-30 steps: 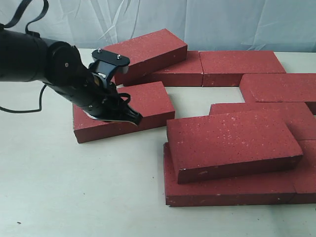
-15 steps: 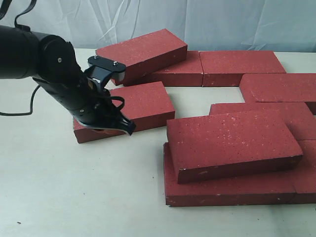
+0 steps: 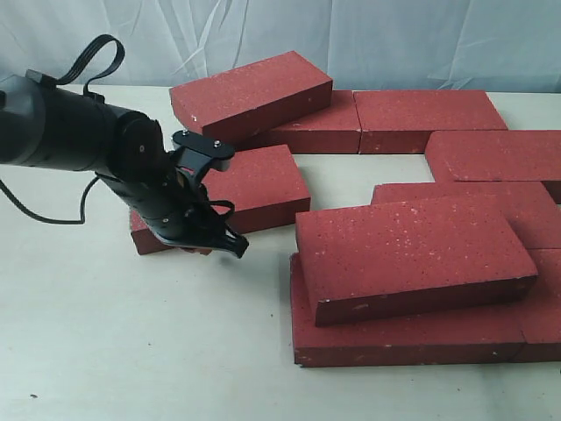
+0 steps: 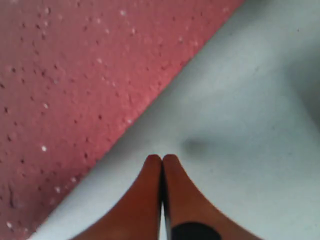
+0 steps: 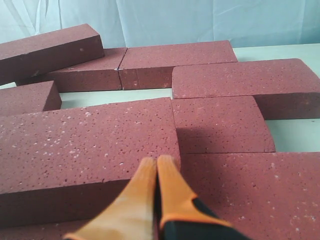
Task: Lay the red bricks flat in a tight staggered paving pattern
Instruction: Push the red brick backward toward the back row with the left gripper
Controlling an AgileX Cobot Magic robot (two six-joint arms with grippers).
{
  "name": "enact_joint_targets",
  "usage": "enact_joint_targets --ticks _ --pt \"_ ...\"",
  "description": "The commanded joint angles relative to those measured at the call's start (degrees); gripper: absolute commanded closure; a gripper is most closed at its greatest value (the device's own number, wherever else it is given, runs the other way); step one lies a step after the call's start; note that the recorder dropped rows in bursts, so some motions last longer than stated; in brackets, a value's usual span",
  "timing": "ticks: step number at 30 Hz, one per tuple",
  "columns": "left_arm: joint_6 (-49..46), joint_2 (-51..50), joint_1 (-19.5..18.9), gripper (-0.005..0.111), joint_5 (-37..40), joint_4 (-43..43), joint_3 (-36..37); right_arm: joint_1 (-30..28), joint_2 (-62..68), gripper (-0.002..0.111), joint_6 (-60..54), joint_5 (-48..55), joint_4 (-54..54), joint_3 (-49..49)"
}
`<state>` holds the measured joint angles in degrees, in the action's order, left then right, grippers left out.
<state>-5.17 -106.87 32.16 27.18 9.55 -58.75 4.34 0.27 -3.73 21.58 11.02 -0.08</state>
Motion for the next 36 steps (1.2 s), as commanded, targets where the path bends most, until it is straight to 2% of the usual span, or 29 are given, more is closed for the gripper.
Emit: enact_joint_targets --ticks 1,14,23,26,29,33,36 --pt "0.10 -0.90 -0.23 0.107 -6.18 -3.59 0.09 -0.31 -0.27 0.109 -0.08 -0.79 0.00 0.08" --pt "0.10 -2.77 -0.23 0.107 -15.74 -9.55 0.09 -0.31 -0.27 0.109 -0.08 -0.79 0.11 0.08" --pt "0.10 -2.77 -0.23 0.107 -11.86 -16.90 0.09 -0.31 -0.27 0.109 -0.08 -0.79 0.11 0.08" --pt "0.10 -2.77 -0.26 0.107 -9.30 -27.67 0.09 -0.31 -0.27 0.109 -0.08 -0.79 0.11 0.08" --pt "0.20 -2.77 -1.59 0.107 -8.80 -32.39 0.09 -0.31 -0.27 0.109 -0.08 -0.79 0.11 0.08" --pt "0.19 -2.77 -4.41 0.107 -8.80 -32.53 0.09 -0.31 -0.27 0.109 -0.08 -0.64 -0.12 0.08" --pt "0.19 -2.77 -4.83 0.107 -11.35 -32.68 0.09 -0.31 -0.27 0.109 -0.08 -0.75 0.02 0.08"
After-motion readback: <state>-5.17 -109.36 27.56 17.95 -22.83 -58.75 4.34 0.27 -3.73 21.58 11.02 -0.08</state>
